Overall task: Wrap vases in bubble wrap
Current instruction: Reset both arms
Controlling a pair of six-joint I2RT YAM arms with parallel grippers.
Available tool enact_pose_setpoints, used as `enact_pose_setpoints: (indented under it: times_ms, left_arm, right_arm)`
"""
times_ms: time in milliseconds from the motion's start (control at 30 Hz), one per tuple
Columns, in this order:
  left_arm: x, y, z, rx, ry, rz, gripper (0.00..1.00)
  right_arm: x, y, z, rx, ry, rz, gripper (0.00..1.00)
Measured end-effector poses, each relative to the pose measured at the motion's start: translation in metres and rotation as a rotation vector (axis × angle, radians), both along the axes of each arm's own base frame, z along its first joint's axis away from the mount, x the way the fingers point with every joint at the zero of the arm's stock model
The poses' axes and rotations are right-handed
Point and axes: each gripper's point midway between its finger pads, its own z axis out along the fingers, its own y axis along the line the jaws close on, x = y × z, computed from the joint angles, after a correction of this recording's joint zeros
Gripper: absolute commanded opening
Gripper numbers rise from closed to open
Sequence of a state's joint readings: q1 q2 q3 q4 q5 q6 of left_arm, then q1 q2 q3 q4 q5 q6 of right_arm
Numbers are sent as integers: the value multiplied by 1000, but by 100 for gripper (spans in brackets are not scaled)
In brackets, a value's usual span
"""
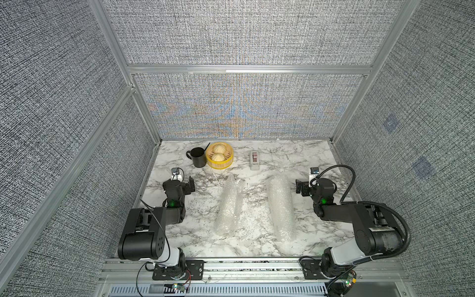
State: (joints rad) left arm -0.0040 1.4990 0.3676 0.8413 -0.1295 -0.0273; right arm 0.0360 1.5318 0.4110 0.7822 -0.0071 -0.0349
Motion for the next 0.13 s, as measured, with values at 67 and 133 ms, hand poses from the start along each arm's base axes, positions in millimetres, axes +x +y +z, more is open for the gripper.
enact_pose_setpoints:
  times_ms: [67,133]
  left_arm:
    - [0,0,2,-1,-5,-2,99]
    - [0,0,2,0,-5,-1,99]
  right_arm:
    - [1,1,-1,0,2,2,99]
    - [0,1,-1,0,0,2,99]
